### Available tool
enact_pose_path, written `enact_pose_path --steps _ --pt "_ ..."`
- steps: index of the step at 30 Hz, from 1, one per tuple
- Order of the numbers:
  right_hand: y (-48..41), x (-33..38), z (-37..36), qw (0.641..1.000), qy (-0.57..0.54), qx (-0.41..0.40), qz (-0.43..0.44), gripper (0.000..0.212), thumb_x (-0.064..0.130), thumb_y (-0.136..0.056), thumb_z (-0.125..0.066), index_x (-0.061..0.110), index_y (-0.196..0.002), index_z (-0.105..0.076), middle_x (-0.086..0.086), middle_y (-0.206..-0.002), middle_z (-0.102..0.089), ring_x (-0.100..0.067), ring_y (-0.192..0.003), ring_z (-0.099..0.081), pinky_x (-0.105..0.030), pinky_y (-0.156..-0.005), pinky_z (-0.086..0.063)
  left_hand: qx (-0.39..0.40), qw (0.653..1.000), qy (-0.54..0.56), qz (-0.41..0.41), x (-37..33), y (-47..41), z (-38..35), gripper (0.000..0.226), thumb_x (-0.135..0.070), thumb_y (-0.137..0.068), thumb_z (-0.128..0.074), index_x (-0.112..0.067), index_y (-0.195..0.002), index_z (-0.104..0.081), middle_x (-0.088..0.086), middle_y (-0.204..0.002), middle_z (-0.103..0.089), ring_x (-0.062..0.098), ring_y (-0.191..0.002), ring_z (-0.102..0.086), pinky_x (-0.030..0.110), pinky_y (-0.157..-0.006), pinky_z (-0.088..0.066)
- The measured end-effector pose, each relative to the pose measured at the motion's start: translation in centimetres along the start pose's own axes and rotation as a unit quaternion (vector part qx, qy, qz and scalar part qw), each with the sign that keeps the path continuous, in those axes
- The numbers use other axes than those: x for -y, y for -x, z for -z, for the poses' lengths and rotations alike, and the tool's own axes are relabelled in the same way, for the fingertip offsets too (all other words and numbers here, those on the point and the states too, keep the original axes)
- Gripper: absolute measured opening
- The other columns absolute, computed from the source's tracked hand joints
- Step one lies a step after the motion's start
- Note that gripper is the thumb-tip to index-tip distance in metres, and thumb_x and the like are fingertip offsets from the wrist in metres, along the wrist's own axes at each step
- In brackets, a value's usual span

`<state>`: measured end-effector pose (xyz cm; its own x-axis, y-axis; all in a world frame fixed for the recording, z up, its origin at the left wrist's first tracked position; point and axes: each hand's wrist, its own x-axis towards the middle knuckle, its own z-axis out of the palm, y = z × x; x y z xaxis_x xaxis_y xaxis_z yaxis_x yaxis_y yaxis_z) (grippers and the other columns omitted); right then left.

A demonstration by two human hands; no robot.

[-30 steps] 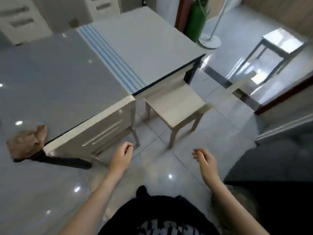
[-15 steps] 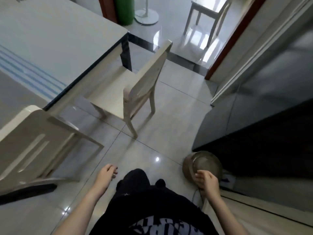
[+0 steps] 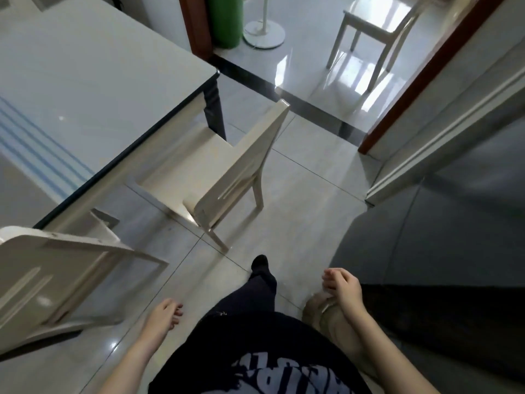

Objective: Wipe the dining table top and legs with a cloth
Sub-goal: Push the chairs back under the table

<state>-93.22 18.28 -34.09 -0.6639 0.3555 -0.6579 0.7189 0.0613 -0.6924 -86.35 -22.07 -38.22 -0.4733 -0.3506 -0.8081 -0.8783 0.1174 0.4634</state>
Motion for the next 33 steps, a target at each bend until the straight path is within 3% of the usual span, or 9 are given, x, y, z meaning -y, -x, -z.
enact_pose_path --steps 5,9,12,15,19,22,26,29,33 --pt "-4.3 4.9 1.5 0.999 0.005 -0.029 -0.021 0.020 0.002 -0.098 -0.046 -0.005 -0.087 -0.061 -0.018 -0.078 -0.061 -0.027 -0.064 -0.056 -0.026 -0.051 -0.050 0.009 0.998 0.068 0.007 -7.8 -2.6 -3.0 0.020 -0.006 -0.096 -0.047 -0.004 -0.079 -0.057 0.012 -0.071 -0.055 0.021 -0.057 -0.045 0.027 -0.054 -0.031" --pt "-8.9 9.1 1.0 0.999 0.039 -0.007 0.000 0.020 0.008 -0.097 -0.050 -0.001 -0.094 -0.068 -0.018 -0.089 -0.069 -0.035 -0.080 -0.067 -0.044 -0.075 -0.056 -0.022 0.991 0.133 -0.002 -12.5 -4.0 -3.4 0.021 -0.010 -0.096 -0.046 -0.006 -0.080 -0.059 0.011 -0.070 -0.056 0.020 -0.055 -0.046 0.027 -0.053 -0.032" --pt "-11.5 14.6 -1.4 0.998 0.050 0.033 0.031 0.023 0.007 -0.099 -0.043 -0.002 -0.098 -0.064 -0.021 -0.094 -0.067 -0.022 -0.067 -0.065 -0.028 -0.060 -0.052 -0.065 0.980 0.181 -0.043 -15.9 -3.7 -2.6 0.027 -0.011 -0.099 -0.040 -0.009 -0.079 -0.057 0.010 -0.072 -0.055 0.021 -0.059 -0.046 0.029 -0.056 -0.034" --pt "-12.3 21.0 -4.7 0.986 0.050 0.095 0.126 0.024 0.005 -0.100 -0.040 0.004 -0.098 -0.064 -0.022 -0.098 -0.066 -0.025 -0.075 -0.065 -0.024 -0.063 -0.055 -0.106 0.960 0.236 -0.104 -18.6 -2.9 -1.6 0.025 -0.014 -0.098 -0.041 -0.015 -0.079 -0.057 0.007 -0.075 -0.056 0.021 -0.065 -0.048 0.029 -0.060 -0.035" --pt "-12.3 29.0 -9.0 0.943 0.059 0.093 0.315 0.019 0.008 -0.099 -0.045 0.012 -0.106 -0.062 -0.007 -0.094 -0.066 -0.019 -0.082 -0.063 -0.025 -0.074 -0.052 -0.189 0.945 0.189 -0.187 -21.2 -1.2 -0.8 0.018 -0.040 -0.095 -0.047 -0.035 -0.086 -0.062 -0.003 -0.088 -0.063 0.018 -0.082 -0.058 0.034 -0.075 -0.045" --pt "-13.3 34.0 -11.2 0.832 0.182 0.113 0.513 0.022 0.013 -0.097 -0.047 0.013 -0.114 -0.060 0.000 -0.104 -0.064 -0.015 -0.095 -0.057 -0.020 -0.084 -0.044 -0.249 0.927 0.110 -0.257 -24.2 0.9 -1.3 0.035 -0.057 -0.085 -0.039 -0.034 -0.094 -0.063 -0.004 -0.091 -0.063 0.018 -0.084 -0.058 0.036 -0.076 -0.046" --pt "-15.5 37.9 -14.4 0.585 0.419 0.255 0.646 0.036 0.029 -0.097 -0.040 0.013 -0.119 -0.063 -0.001 -0.116 -0.064 -0.019 -0.111 -0.051 -0.029 -0.093 -0.042 -0.301 0.905 -0.110 -0.280 -29.0 2.8 -4.1 0.047 -0.053 -0.086 -0.036 -0.022 -0.104 -0.066 -0.009 -0.099 -0.063 0.012 -0.087 -0.059 0.025 -0.067 -0.042" --pt "-16.0 39.1 -16.5 0.425 0.587 0.231 0.650 0.061 0.050 -0.093 -0.012 0.020 -0.087 -0.065 0.001 -0.088 -0.069 -0.021 -0.079 -0.059 -0.032 -0.070 -0.048 -0.313 0.898 -0.230 -0.207 -30.6 2.1 -6.2 0.065 -0.066 -0.082 -0.017 -0.023 -0.083 -0.066 -0.010 -0.082 -0.065 0.014 -0.073 -0.061 0.025 -0.058 -0.044" --pt "-16.6 39.5 -18.1 0.367 0.650 0.220 0.628 0.055 0.048 -0.100 -0.019 0.019 -0.078 -0.059 -0.002 -0.075 -0.063 -0.026 -0.070 -0.060 -0.032 -0.059 -0.041 -0.387 0.882 -0.250 -0.100 -31.5 1.9 -7.0 0.071 -0.064 -0.080 -0.011 -0.010 -0.050 -0.048 0.002 -0.045 -0.046 0.022 -0.047 -0.049 0.024 -0.044 -0.025"
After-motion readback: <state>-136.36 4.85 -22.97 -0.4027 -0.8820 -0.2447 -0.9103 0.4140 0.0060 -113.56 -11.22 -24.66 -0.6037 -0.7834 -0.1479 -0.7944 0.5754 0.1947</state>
